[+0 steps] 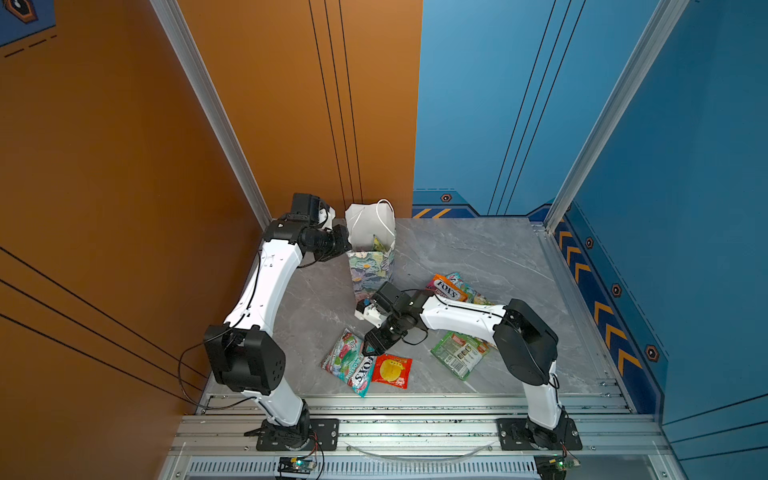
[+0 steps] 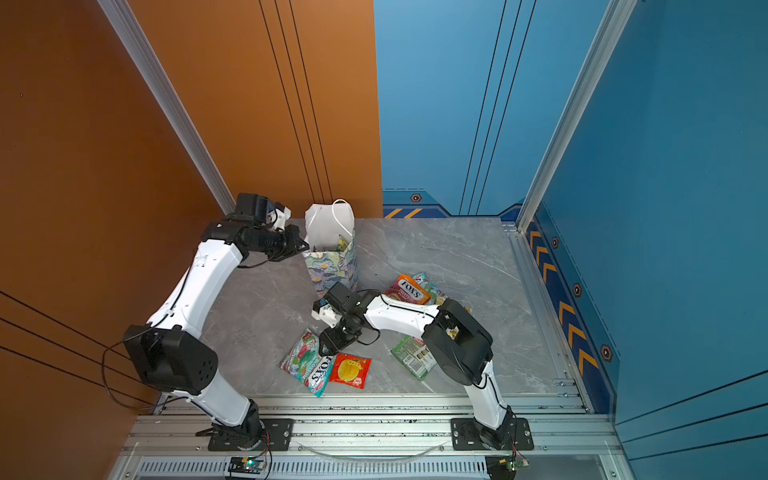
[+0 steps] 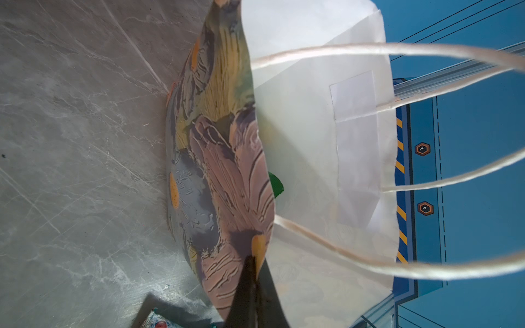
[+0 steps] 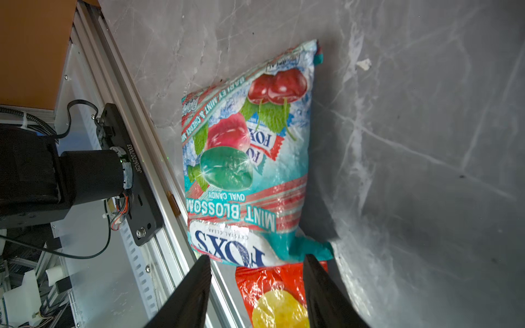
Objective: Place the snacks into the paper bag
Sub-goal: Pick up the snack from the bottom-center of the table.
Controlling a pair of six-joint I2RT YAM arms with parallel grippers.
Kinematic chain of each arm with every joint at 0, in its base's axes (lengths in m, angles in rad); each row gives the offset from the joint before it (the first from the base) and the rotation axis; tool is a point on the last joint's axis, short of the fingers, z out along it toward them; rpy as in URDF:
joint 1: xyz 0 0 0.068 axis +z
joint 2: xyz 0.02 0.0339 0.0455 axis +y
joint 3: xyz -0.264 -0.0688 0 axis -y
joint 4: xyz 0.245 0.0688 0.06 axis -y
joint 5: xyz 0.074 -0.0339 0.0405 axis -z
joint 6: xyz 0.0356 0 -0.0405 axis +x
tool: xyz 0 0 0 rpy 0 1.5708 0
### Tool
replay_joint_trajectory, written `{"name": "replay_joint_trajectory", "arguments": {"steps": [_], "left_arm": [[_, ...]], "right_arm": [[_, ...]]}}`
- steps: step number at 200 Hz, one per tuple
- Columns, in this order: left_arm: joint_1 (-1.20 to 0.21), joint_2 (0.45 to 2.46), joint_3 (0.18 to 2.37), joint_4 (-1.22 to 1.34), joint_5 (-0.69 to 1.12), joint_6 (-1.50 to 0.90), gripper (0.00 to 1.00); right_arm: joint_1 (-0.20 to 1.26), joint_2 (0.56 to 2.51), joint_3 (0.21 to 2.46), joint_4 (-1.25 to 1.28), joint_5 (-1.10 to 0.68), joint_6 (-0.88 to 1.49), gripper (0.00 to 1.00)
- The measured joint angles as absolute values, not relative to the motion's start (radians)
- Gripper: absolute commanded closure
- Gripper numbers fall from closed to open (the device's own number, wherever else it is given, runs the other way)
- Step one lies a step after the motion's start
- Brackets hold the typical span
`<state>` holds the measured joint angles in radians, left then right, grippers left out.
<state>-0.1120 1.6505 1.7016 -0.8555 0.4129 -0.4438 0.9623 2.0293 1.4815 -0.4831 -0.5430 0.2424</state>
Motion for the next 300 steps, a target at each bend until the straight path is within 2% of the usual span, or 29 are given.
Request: {"name": "replay_joint_trajectory", "arguments": {"steps": [75,110,137,163,177,234,300], "left_arm": [[-0.111,1.650,1.701,-0.855,0.413,-0.447,1.00],[-0.111,1.650,1.701,-0.855,0.413,-0.447,1.00],[-0.111,1.650,1.700,-0.855,0.413,-0.447,1.00],[-0.111,1.650,1.700,-0.855,0.413,-0.447,1.00],[-0.110,1.650,1.700,-0.855,0.413,-0.447,1.00],[-0.104,1.649,1.697,-0.855,0.414,-0.447,1.00],[-0.104,1.644,1.689,-0.849,0.414,-0.447,1.00]], "right_arm": [[0.962,2.133,1.551,-0.492,-0.543,0.239,0.48],[0.962,2.160,1.567,-0.498,-0.543,0.241,0.54],[0.961,2.166,1.570,-0.496,-0.547,0.249,0.70],[0.956,2.166,1.570,-0.481,-0.577,0.268,0.92],[0.950,2.166,1.570,-0.469,-0.600,0.288,1.00],[0.891,2.143,1.527,-0.381,-0.651,0.381,1.00],[0.818,1.913,1.473,-0.360,-0.635,0.474,1.00]]}}
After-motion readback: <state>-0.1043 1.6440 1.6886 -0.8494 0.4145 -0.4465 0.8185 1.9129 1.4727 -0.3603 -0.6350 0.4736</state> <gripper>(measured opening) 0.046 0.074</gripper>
